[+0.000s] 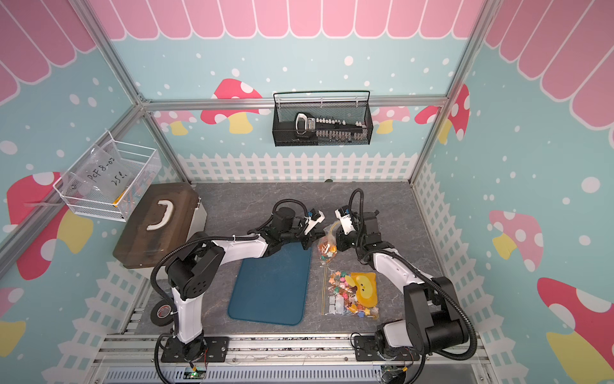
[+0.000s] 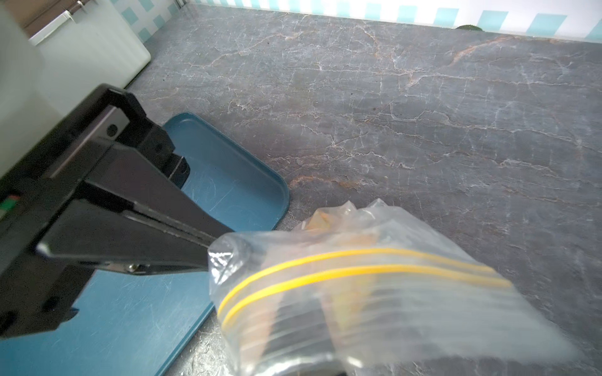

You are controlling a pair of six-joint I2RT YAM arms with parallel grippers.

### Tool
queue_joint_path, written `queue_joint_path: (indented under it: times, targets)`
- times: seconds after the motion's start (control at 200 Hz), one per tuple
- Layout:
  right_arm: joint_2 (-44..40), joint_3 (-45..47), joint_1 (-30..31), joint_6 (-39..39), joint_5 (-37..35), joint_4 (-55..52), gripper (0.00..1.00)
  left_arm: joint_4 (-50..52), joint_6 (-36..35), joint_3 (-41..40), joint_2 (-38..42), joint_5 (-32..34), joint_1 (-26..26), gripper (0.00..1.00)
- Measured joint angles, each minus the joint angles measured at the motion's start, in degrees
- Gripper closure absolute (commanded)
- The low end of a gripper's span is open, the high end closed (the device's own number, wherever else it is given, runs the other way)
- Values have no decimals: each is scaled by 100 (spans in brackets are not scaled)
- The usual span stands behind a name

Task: Pour candies out of the ziploc bag
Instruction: Open the ziploc bag at the center of the board.

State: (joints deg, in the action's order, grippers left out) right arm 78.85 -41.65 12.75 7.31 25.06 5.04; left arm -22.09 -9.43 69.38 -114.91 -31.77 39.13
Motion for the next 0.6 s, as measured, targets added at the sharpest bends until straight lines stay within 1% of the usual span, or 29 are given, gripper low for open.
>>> queue_joint_path:
  times: [0.34, 0.6]
  targets:
    - [-236, 50, -2, -17, -223, -254, 100, -2, 0, -2, 4, -13, 4, 96]
    - [-391, 214, -142, -17, -319, -247, 100, -28, 2, -46, 35, -9, 4, 96]
